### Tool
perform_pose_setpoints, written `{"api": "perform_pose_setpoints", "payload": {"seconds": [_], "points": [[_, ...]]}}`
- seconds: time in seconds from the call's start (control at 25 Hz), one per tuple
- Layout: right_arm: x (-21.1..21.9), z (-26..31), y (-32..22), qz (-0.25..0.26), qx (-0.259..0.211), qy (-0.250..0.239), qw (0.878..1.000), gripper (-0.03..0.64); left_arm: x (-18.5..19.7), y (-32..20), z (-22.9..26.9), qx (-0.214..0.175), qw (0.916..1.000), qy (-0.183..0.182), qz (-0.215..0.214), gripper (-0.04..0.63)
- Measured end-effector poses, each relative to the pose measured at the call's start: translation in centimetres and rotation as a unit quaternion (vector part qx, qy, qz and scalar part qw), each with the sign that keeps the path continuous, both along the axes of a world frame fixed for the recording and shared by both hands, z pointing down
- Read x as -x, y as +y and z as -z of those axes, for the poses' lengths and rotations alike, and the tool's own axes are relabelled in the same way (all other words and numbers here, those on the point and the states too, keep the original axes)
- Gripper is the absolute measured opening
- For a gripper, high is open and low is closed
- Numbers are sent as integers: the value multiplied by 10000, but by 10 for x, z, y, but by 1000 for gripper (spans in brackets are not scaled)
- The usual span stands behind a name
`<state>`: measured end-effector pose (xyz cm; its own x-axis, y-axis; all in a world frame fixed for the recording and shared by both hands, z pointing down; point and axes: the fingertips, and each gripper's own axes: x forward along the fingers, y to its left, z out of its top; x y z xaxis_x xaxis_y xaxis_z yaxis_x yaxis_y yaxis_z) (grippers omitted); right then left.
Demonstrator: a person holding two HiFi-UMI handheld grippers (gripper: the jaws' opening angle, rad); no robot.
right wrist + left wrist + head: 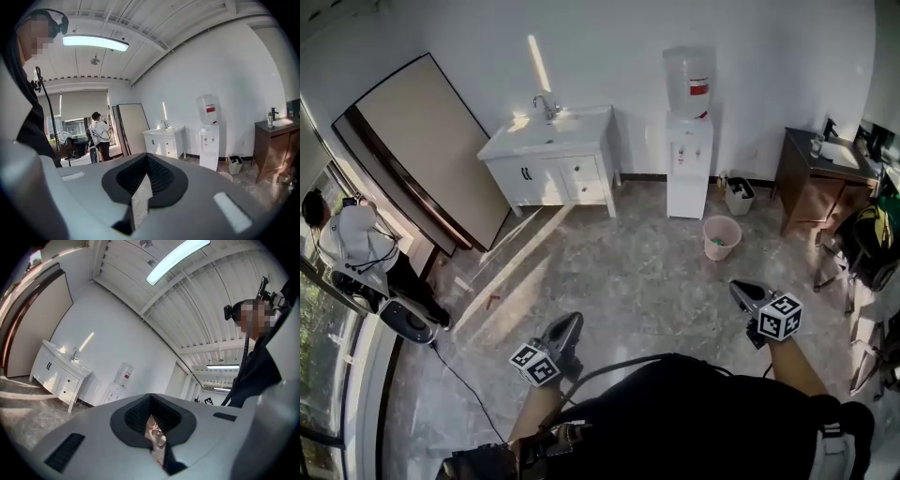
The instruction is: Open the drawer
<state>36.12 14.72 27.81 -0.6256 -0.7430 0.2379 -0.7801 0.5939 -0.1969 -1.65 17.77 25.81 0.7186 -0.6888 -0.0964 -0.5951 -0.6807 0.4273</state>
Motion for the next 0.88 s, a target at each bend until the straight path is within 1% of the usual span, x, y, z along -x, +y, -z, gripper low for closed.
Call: {"api": "perform_pose_setpoints", "payload": {"seconds": [0.08,0.16,0.28,0.44,0.52,0.6,0.72,0.88], "points": [[-35,7,-31,38,-39,32,10000,0,-33,-19,5,-10,9999,106,114,0],[-63,16,-58,131,-128,87,9998,0,-62,-36,7,-33,9998,76,198,0],[-94,25,-94,267,-253,76,9993,0,-94,-66,11,-22,9991,185,379,0],[-131,29,-129,380,-325,45,9987,0,-140,-90,15,-95,9992,130,376,0],[-141,28,-148,377,-318,-22,9988,0,-147,-102,12,-67,9990,113,425,0],[-141,24,-163,411,-260,-68,9988,-1,-145,-114,8,-6,9987,122,492,0],[-131,15,-183,532,-180,26,9984,0,-134,-137,1,13,9985,169,526,0],[-112,12,-220,429,-162,63,9989,0,-117,-178,-2,28,9989,143,446,0]]}}
